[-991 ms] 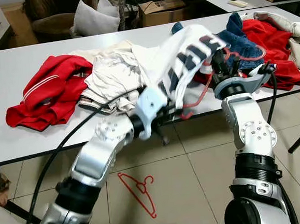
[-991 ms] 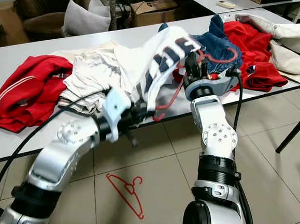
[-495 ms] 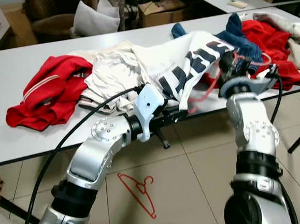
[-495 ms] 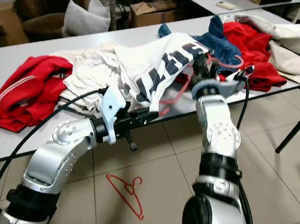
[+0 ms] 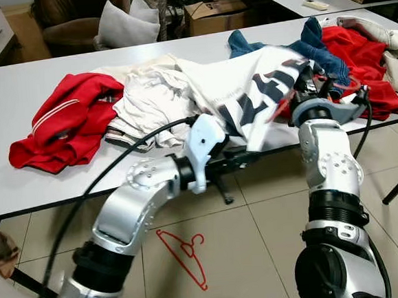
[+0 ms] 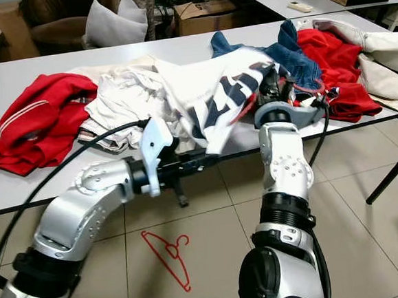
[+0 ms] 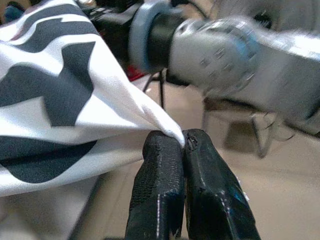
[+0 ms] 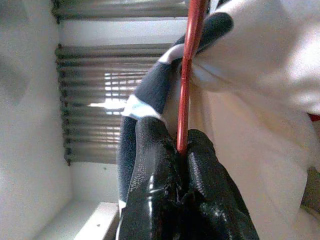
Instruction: Hang hanger
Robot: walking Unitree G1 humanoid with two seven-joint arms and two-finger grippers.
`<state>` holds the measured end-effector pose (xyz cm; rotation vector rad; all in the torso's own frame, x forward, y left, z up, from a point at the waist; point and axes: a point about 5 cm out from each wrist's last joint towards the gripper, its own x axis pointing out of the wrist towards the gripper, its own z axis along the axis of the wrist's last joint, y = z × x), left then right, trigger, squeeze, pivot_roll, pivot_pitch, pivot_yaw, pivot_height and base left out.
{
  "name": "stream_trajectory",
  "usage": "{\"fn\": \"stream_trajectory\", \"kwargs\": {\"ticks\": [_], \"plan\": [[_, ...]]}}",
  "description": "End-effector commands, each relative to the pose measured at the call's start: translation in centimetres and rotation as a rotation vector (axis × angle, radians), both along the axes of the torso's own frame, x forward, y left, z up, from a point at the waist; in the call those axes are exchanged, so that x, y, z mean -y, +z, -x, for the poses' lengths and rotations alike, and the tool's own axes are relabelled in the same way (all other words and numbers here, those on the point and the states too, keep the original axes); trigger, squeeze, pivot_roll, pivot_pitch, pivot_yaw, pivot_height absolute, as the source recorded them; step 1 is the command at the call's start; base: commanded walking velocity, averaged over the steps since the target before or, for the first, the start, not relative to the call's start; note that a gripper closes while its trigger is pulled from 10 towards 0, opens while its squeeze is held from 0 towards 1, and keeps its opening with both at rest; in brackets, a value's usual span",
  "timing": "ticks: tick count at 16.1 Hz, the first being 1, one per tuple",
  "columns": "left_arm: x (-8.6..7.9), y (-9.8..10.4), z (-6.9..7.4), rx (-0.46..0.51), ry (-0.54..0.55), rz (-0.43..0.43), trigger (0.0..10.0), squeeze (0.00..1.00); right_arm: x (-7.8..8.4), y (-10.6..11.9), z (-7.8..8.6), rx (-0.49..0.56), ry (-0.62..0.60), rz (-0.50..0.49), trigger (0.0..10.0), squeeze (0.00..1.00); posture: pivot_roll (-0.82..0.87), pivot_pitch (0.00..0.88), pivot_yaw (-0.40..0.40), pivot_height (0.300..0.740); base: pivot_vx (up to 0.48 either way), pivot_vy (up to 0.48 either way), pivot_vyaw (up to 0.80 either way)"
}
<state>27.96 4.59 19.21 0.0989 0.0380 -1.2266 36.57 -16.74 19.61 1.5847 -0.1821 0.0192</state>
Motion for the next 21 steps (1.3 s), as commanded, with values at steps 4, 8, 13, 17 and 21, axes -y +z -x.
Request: {"fn": "stream_trajectory", "kwargs": {"ticks": [4, 8, 13, 17, 21], "plan": [[1.1, 2.6, 0.8, 0.002, -0.065, 0.109, 0.0, 0.0, -1.9, 0.7, 0.0, 0.027, 0.033, 0.106, 10.0, 0.0, -0.07, 0.0, 0.006, 0.71, 0.0, 0.0, 0.0], [1.6, 2.4, 1.1, 0.047, -0.085, 0.025, 0.0, 0.0, -2.6, 0.4, 0.2, 0.019, 0.068, 0.073, 10.0, 0.0, -0.07, 0.0, 0.008, 0.71, 0.0, 0.0, 0.0], [0.1, 3.1, 0.2, -0.002, -0.022, 0.021, 10.0, 1.0, -1.7, 0.7, 0.5, 0.041, 0.083, 0.084, 10.0, 0.0, -0.07, 0.0, 0.013, 0.71, 0.0, 0.0, 0.0], [-0.2, 3.2, 0.5, -0.02, -0.042, 0.031, 10.0, 1.0, -1.1, 0.8, 0.6, 0.05, 0.081, 0.136, 10.0, 0.0, -0.07, 0.0, 0.013, 0.71, 0.0, 0.0, 0.0], [-0.6, 3.1, 0.7, -0.033, -0.031, 0.016, 10.0, 1.0, -0.7, 0.9, 0.9, 0.087, 0.099, 0.244, 10.0, 0.0, -0.06, 0.0, 0.008, 0.71, 0.0, 0.0, 0.0]]}}
